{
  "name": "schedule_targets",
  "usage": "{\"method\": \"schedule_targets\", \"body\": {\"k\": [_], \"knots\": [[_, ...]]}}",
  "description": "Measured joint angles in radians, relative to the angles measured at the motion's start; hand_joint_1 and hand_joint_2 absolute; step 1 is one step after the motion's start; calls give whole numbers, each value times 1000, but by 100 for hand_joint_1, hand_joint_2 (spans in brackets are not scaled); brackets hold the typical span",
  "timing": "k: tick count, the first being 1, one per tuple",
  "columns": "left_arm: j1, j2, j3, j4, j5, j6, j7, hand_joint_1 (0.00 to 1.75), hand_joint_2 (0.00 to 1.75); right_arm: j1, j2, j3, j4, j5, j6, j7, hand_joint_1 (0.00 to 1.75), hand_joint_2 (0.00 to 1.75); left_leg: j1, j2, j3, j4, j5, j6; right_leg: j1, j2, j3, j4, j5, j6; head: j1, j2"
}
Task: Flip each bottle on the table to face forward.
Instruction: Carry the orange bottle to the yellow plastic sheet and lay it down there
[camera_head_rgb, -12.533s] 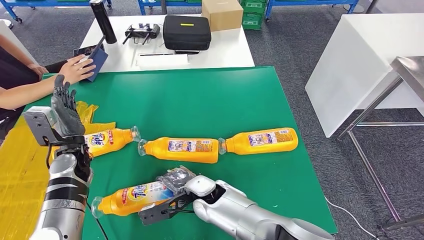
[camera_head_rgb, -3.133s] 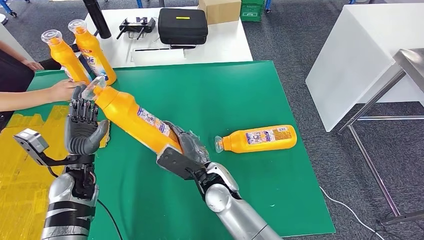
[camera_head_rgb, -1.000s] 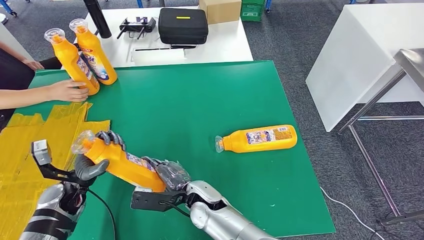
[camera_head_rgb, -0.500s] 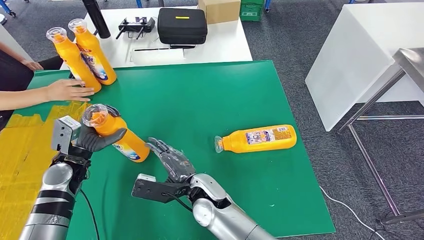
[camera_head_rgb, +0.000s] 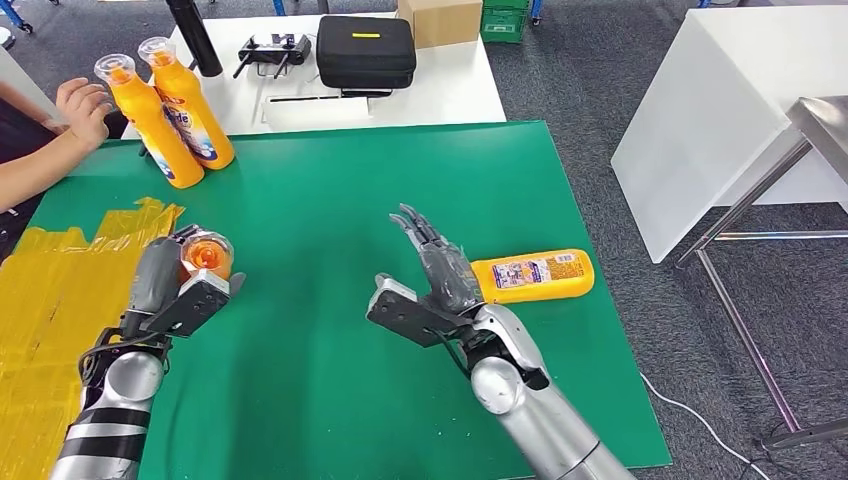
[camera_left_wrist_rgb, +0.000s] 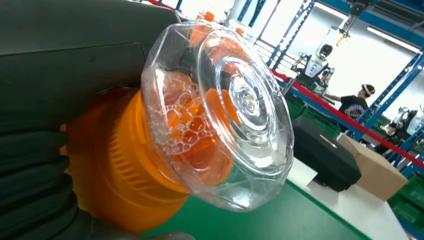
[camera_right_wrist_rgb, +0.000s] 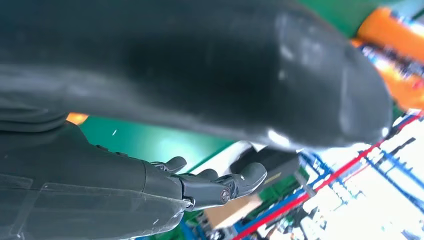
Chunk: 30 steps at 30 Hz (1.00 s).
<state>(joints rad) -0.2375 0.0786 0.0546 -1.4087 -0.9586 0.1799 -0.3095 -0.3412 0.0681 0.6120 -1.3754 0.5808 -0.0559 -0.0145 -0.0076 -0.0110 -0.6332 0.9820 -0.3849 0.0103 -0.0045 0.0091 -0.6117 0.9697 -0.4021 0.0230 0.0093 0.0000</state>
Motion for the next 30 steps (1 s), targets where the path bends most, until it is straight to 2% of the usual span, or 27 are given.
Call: {"method": "schedule_targets", "body": {"k": [5,9,13,17,23,25,27,29,30], "knots": [[12,0,-24,5,-165,50,53,175,175,16,-46,-35,-48,-1,2,7,0,0,0,0,0,0,0,0,0,0,0,0,0,0,0,0],[17,8,-54,74,-293,58,99,175,175,26,-102,-87,-85,-13,30,10,0,0,0,-1,0,0,0,0,0,0,0,0,0,0,0,0],[-3,27,-84,198,-372,67,129,175,175,13,-155,-120,-94,-15,99,36,0,175,0,0,0,0,-1,1,0,0,0,0,0,0,0,0],[-57,43,-122,345,-423,83,145,175,175,-35,-204,-121,-60,-22,174,59,0,175,0,1,1,0,-1,1,0,1,2,0,1,1,0,0],[-101,58,-147,457,-434,85,152,175,175,-62,-234,-120,-21,-24,190,66,0,175,0,2,4,0,-1,1,0,2,3,1,1,0,0,0],[-115,62,-151,482,-435,75,153,88,175,-70,-243,-115,-9,-24,206,77,0,175,1,1,4,0,0,1,0,1,3,2,0,0,-1,0],[-136,65,-155,513,-439,69,153,1,87,-87,-253,-105,12,-25,235,89,0,175,1,0,4,0,0,1,0,0,3,3,0,0,-1,0],[-155,70,-160,546,-446,77,156,0,0,-108,-264,-89,36,-30,264,97,0,175,1,0,5,0,0,0,0,0,4,3,0,0,-1,0],[-166,72,-162,564,-449,86,159,0,0,-121,-271,-80,53,-34,279,99,0,175,1,0,6,0,0,0,0,0,4,3,0,0,-1,0]]}}
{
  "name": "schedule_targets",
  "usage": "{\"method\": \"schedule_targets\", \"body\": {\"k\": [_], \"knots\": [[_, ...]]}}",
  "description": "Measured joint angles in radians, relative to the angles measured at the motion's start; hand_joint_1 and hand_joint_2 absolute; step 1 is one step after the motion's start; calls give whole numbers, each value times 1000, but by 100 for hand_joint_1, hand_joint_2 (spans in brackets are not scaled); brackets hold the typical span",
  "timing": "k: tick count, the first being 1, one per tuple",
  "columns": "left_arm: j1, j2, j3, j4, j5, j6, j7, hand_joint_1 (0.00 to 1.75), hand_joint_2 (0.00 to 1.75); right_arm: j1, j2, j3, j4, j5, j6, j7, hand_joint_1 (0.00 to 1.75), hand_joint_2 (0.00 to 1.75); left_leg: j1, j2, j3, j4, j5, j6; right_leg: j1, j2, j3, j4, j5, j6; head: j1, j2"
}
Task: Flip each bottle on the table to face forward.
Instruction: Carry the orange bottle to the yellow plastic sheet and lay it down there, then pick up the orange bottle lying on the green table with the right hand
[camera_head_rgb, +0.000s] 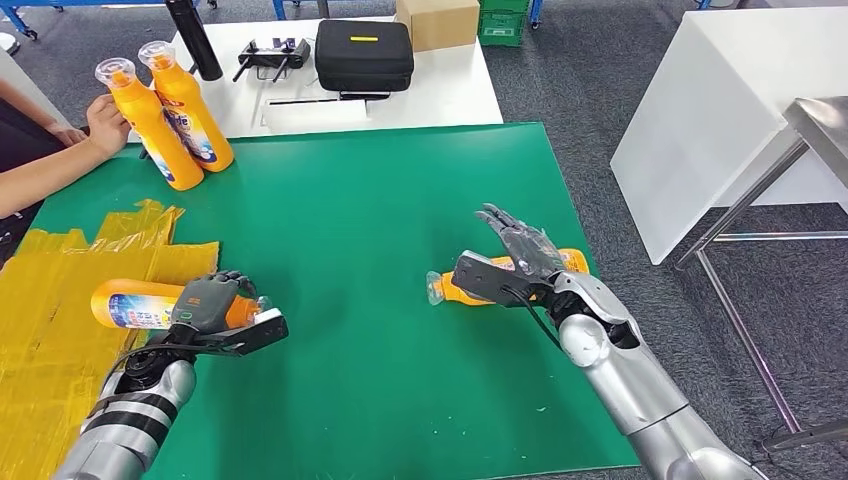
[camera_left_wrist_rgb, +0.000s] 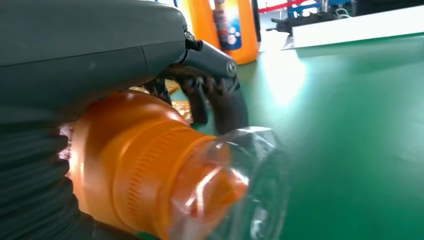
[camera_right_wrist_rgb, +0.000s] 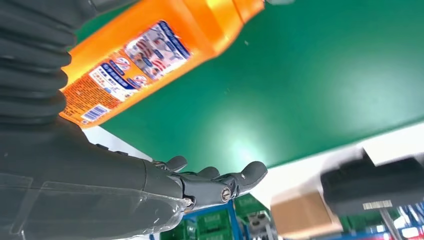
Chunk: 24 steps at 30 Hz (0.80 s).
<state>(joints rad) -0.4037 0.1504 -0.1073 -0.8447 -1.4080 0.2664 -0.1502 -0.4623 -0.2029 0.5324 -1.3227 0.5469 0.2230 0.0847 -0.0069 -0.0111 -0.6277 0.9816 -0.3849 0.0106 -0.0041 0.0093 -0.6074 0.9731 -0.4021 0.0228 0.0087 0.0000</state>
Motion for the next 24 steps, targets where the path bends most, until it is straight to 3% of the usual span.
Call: {"method": "schedule_targets", "body": {"k": [9,24], "knots": [[-80,12,-25,118,-25,22,37,0,0,-61,-73,93,120,-9,58,13,0,175,-1,-8,1,0,4,2,-1,-6,4,0,0,0,0,0],[-114,43,-46,161,-56,44,101,0,0,-42,-130,164,179,41,47,31,0,175,-1,-8,-1,0,3,2,-2,-6,1,0,0,1,0,0]]}}
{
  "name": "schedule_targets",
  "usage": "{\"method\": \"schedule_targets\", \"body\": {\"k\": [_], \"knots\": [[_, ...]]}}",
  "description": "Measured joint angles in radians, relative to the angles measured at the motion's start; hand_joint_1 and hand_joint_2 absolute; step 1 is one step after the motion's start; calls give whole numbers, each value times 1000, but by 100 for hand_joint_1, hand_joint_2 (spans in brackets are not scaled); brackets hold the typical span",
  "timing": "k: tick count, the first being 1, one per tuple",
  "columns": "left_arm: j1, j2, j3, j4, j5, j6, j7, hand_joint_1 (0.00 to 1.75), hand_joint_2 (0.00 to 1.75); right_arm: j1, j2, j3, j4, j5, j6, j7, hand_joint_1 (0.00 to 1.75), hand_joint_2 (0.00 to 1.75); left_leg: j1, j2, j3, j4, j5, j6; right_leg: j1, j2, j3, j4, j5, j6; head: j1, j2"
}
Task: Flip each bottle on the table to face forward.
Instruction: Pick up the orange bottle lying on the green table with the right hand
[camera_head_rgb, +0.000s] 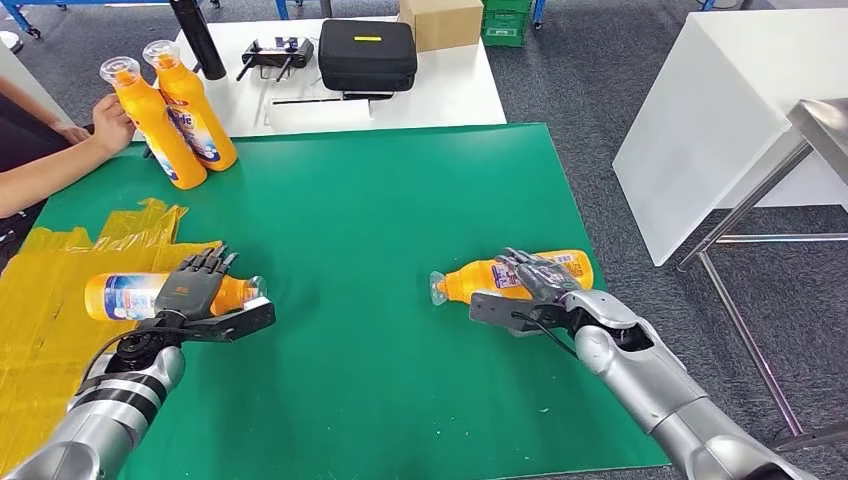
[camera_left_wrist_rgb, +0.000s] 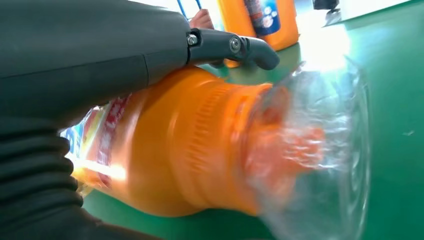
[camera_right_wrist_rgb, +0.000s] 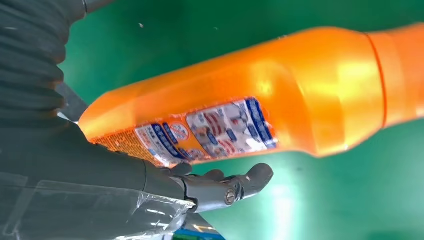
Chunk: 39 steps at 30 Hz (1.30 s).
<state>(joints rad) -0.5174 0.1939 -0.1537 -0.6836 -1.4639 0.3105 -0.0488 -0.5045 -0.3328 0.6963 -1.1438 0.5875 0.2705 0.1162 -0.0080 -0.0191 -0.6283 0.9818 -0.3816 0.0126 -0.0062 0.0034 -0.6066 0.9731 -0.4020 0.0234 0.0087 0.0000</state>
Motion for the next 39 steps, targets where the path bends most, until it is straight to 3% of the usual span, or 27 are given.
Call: {"method": "schedule_targets", "body": {"k": [11,17,20,25,39], "knots": [[39,9,47,-39,151,24,-69,0,0,46,-91,-5,-30,123,-58,55,0,175,-1,-1,-4,0,0,0,-1,-1,-3,0,0,0,0,0],[84,-17,175,-140,590,-166,-241,0,0,84,-122,-51,-66,223,-76,68,0,175,-1,-1,-5,1,0,1,-1,-1,-4,0,0,0,0,0],[108,-39,256,-207,735,-226,-276,0,0,108,-139,-85,-84,244,-76,63,0,175,-1,-1,-6,1,0,1,-1,-1,-5,0,0,0,0,0],[129,-61,328,-279,765,-247,-278,0,0,134,-152,-118,-105,253,-75,59,0,175,-1,-1,-6,1,-1,1,-1,-1,-5,0,0,0,0,0],[178,-115,406,-439,928,-285,-305,0,0,204,-170,-168,-133,319,-63,45,0,175,-1,-1,-6,1,-1,2,-1,-1,-5,-1,-1,1,0,0]]}}
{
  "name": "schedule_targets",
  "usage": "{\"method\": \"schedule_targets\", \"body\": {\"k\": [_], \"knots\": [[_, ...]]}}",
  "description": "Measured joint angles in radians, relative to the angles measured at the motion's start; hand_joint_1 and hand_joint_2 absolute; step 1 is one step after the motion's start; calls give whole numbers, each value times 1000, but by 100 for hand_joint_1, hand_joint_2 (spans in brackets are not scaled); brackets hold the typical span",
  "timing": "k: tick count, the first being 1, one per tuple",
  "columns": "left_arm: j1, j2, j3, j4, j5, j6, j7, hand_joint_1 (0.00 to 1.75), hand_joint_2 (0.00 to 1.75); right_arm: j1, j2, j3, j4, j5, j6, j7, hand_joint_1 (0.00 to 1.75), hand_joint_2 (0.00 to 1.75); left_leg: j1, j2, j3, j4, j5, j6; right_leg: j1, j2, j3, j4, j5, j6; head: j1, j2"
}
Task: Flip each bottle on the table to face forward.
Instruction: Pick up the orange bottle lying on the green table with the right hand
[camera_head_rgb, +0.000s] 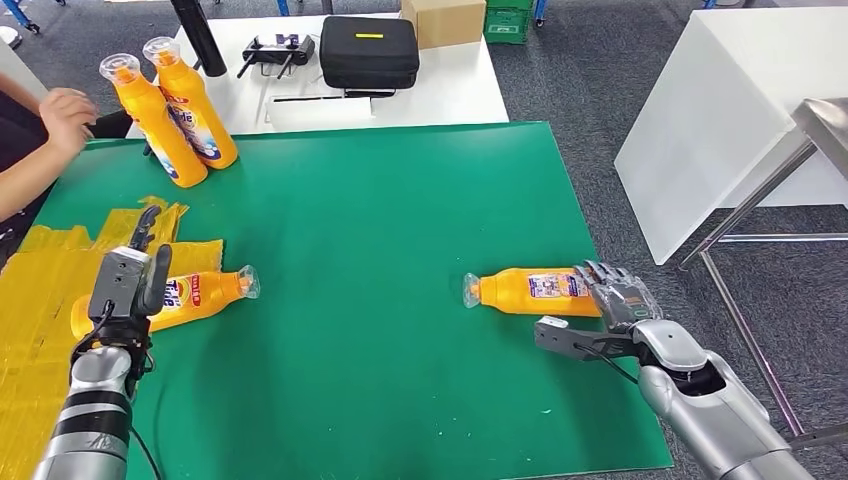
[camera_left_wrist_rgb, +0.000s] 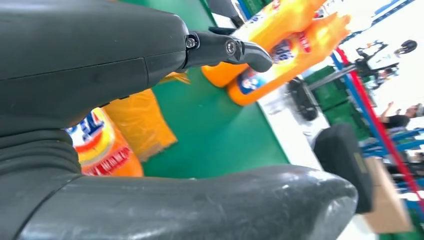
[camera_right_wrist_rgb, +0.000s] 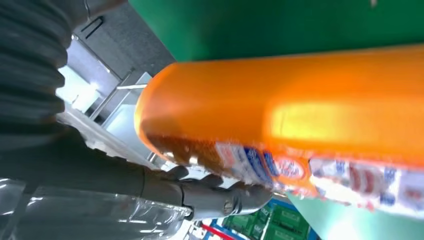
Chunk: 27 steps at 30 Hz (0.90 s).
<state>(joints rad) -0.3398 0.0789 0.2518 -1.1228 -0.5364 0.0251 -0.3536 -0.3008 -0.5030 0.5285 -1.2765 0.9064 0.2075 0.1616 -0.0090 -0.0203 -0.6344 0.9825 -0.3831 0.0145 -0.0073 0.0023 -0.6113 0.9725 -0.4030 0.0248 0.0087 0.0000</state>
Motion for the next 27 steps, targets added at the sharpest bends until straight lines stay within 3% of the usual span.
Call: {"method": "schedule_targets", "body": {"k": [2,6,13,21,27], "knots": [[8,-12,1,-27,31,-16,0,0,0,8,6,-3,9,25,0,-7,0,175,0,0,0,0,0,0,0,0,0,0,-1,1,0,0],[12,-36,-4,-70,72,-35,0,0,0,-1,60,-5,93,83,-17,-26,171,175,1,3,5,0,-3,-1,2,2,4,-1,-1,1,0,0],[0,-75,-56,-107,90,-42,12,0,0,-78,218,-2,350,142,-87,-42,172,175,3,19,45,0,-25,0,4,18,28,-5,-13,-4,-1,0],[-16,-91,-93,-129,119,-58,13,0,0,-161,303,-3,530,157,-94,-42,175,175,10,33,92,0,-48,-3,12,31,77,-11,-36,-9,-1,0],[-76,-93,-112,-161,240,-138,41,0,0,-217,356,-20,614,141,-124,-47,175,175,12,37,81,1,-42,-3,13,34,71,-12,-27,-7,-1,0]]}}
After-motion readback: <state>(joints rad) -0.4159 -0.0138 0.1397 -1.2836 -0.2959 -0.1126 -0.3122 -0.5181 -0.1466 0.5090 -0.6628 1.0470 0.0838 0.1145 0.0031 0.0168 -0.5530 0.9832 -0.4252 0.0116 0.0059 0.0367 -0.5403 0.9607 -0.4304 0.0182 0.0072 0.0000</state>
